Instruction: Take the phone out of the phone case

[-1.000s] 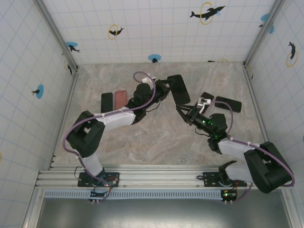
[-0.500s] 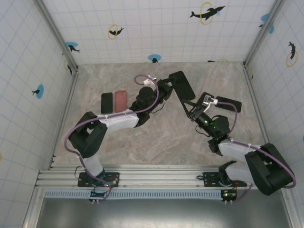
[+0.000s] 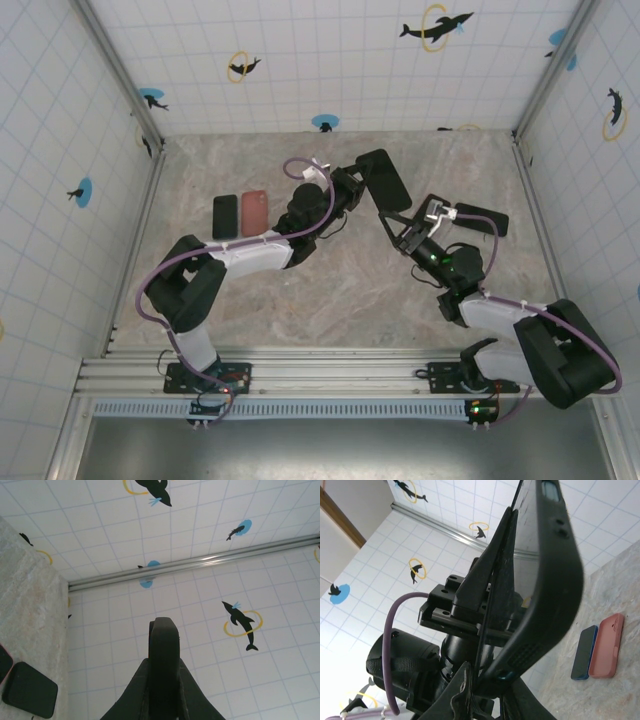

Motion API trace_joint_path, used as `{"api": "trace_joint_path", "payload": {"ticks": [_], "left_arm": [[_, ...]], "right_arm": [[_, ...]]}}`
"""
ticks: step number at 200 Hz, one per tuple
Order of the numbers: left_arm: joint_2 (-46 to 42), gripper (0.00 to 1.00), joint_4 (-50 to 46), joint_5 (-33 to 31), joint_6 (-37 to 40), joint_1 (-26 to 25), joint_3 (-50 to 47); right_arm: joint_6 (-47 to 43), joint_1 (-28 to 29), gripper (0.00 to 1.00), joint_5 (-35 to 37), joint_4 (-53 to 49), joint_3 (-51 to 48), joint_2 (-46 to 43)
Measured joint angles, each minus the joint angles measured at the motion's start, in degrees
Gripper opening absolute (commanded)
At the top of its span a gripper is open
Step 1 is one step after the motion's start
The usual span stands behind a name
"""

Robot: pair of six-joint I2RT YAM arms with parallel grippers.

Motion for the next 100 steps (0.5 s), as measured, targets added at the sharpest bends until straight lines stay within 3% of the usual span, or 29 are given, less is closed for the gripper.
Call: {"api": "trace_joint_path", "payload": {"ticks": [100], "left_arm": [[0.1,0.0,0.0,0.0,-1.0,0.0,0.0]], "right_arm": [[-2.0,-0.1,0.11,-1.7,-1.2,0.3,0.0]]}}
